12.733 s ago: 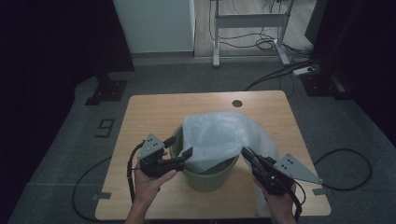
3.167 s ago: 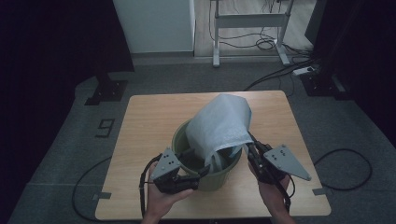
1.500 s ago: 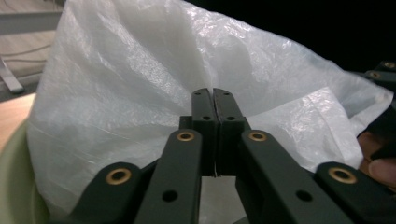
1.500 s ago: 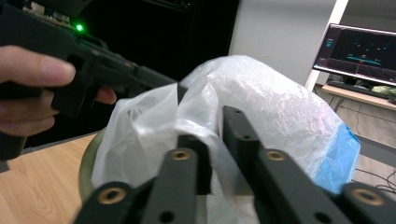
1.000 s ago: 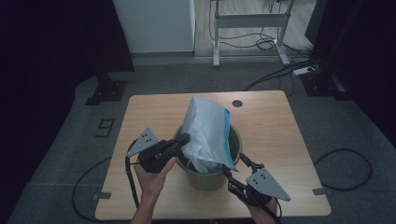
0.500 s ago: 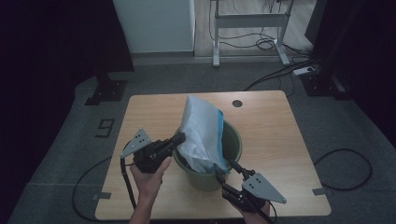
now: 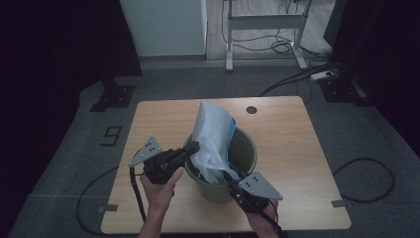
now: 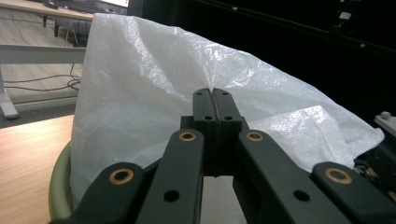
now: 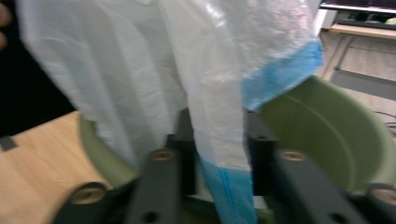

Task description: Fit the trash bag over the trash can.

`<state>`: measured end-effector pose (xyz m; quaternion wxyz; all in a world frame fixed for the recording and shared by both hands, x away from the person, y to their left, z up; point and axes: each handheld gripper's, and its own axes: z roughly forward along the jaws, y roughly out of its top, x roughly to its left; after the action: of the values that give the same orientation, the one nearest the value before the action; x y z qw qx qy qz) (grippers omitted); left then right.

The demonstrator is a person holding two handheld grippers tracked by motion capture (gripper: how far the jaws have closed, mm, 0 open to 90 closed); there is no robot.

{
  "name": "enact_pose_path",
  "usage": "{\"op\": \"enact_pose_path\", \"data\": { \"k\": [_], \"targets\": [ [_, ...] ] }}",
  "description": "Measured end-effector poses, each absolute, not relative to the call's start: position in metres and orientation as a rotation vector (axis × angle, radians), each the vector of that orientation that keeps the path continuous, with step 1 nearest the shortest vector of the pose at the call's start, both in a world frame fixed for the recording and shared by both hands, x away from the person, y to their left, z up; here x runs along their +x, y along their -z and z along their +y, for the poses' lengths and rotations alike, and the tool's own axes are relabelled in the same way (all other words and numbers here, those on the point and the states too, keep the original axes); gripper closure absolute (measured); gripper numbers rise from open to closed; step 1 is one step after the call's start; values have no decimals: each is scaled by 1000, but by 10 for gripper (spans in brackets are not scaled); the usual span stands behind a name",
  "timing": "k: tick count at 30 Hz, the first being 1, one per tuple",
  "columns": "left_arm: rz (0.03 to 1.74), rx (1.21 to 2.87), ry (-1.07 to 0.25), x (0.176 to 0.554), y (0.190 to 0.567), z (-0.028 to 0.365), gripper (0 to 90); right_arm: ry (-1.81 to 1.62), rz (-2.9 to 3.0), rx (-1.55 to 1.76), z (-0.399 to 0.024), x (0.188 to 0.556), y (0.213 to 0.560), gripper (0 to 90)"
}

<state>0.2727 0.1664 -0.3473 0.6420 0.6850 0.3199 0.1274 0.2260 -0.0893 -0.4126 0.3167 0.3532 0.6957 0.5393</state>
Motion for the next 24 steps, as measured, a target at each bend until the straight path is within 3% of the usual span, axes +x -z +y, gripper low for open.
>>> {"op": "enact_pose_path", "data": {
  "k": [4, 24],
  "targets": [
    [706, 1567, -281, 271, 347, 166, 898, -1381, 1773, 916, -98, 228, 408, 871],
    [574, 1678, -265, 279, 335, 123, 898, -1448, 1388, 894, -186, 211, 326, 878]
  ]
}}
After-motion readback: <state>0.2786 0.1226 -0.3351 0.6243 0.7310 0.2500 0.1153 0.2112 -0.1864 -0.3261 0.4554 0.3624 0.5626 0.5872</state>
